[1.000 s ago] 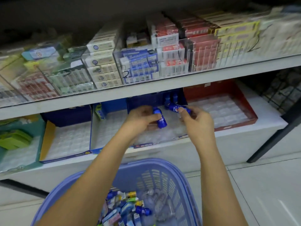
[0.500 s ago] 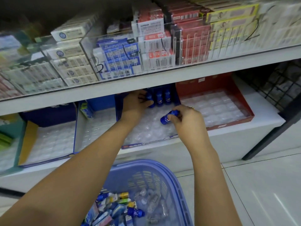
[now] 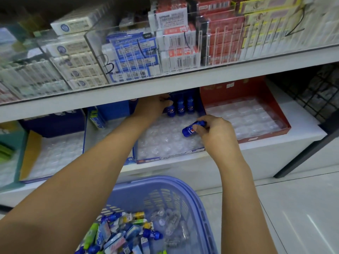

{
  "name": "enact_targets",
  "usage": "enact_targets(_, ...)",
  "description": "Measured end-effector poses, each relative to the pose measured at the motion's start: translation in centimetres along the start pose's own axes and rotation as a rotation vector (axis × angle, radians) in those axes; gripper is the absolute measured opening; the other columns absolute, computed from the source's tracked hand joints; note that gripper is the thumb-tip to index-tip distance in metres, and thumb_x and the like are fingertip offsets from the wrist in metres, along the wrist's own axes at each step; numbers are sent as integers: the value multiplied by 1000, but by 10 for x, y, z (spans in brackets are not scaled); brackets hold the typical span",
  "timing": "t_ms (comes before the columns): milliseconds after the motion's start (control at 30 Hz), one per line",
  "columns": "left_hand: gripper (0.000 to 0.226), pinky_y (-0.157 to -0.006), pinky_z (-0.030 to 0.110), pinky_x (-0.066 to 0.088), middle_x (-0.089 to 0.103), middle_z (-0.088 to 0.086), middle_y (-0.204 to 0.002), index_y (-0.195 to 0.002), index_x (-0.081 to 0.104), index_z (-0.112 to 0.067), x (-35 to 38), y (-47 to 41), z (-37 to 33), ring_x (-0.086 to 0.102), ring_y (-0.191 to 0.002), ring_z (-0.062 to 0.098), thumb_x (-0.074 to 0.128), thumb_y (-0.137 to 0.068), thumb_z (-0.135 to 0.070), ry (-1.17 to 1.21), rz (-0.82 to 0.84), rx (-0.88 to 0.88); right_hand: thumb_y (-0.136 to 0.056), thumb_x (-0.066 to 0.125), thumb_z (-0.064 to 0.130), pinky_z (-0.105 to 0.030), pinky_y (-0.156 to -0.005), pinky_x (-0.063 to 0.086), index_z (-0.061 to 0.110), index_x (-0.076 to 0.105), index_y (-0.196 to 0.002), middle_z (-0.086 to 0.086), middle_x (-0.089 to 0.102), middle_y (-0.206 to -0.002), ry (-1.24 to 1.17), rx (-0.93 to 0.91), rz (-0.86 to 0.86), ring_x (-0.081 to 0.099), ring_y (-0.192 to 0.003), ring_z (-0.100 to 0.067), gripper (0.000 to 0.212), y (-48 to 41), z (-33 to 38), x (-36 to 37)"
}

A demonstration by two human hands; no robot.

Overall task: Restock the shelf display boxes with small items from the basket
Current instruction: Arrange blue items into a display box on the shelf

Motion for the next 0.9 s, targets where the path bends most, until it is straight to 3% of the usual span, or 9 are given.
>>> enact_targets(167, 36, -90, 16, 33, 57, 2, -130, -126, 58, -18, 5, -3, -4, 50, -118, 15, 61, -90, -26, -78, 95, -23, -91, 58, 22, -28, -71, 41, 10, 64, -108, -13, 66, -99, -11, -5, 1, 58, -92, -28, 22, -1, 0, -1)
enact_targets(300, 37, -105, 28, 39, 60, 7, -127, -123, 61, -12, 8, 0, 2, 55, -116, 20, 66, -87, -22, 24, 50, -41, -90, 59, 22, -26, -72, 42, 11, 64, -109, -12, 66, -100, -41, -2, -3, 58, -92, -27, 23, 0, 0, -2)
enact_targets(467, 33, -100, 39, 47, 65, 14, -116, -115, 64, -6, 3, 12, 14, 61, -107, 27, 70, -84, -14, 246, -45, -127, -87, 65, 21, -16, -60, 40, 11, 60, -107, 3, 60, -83, -282, 78, -80, 56, -74, -14, 23, 4, -9, -8)
enact_targets(567, 34, -101, 31, 45, 64, 12, -120, -119, 62, -8, 5, 16, 12, 60, -109, 23, 67, -87, -18, 194, -17, -146, -85, 67, 19, -5, -53, 40, 16, 63, -101, 12, 56, -75, -450, 113, -99, 55, -68, -2, 18, 7, -11, -8)
enact_targets(633, 33, -94, 20, 40, 61, 6, -124, -120, 62, -12, -1, 18, 6, 57, -112, 20, 62, -90, -27, -8, -12, -160, -84, 67, 18, -10, -59, 42, 20, 65, -102, 10, 58, -77, -527, 112, -80, 58, -71, -8, 18, 8, -8, -5)
enact_targets(733, 27, -81, 18, 40, 65, -3, -113, -110, 65, -21, -15, 27, -14, 58, -103, 12, 60, -89, -38, -162, 5, -130, -83, 69, 19, -18, -68, 44, 22, 64, -104, 4, 63, -84, -591, 95, -66, 60, -78, -12, 22, 9, -2, -4)
enact_targets(833, 27, -72, 8, 48, 67, -11, -103, -107, 64, -30, 7, 52, -41, 61, -88, -4, 72, -81, -30, 64, 345, 13, -78, 74, 23, -19, -69, 50, 24, 62, -94, 3, 67, -86, -629, 42, -95, 64, -81, -10, 20, 9, 9, -12)
enact_targets(900, 33, -69, 4, 49, 66, -13, -99, -105, 60, -32, 10, 65, -51, 62, -85, -6, 75, -78, -21, 117, 455, 66, -76, 76, 23, -18, -69, 53, 29, 63, -86, 7, 69, -84, -678, -1, -101, 66, -80, -9, 18, 8, 20, -17)
Point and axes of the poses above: each hand's wrist, its own y-axis away from the middle knuckle, its own x-axis out of the palm, z = x × y, the point moved 10 cm from there along -y, towards the middle knuckle
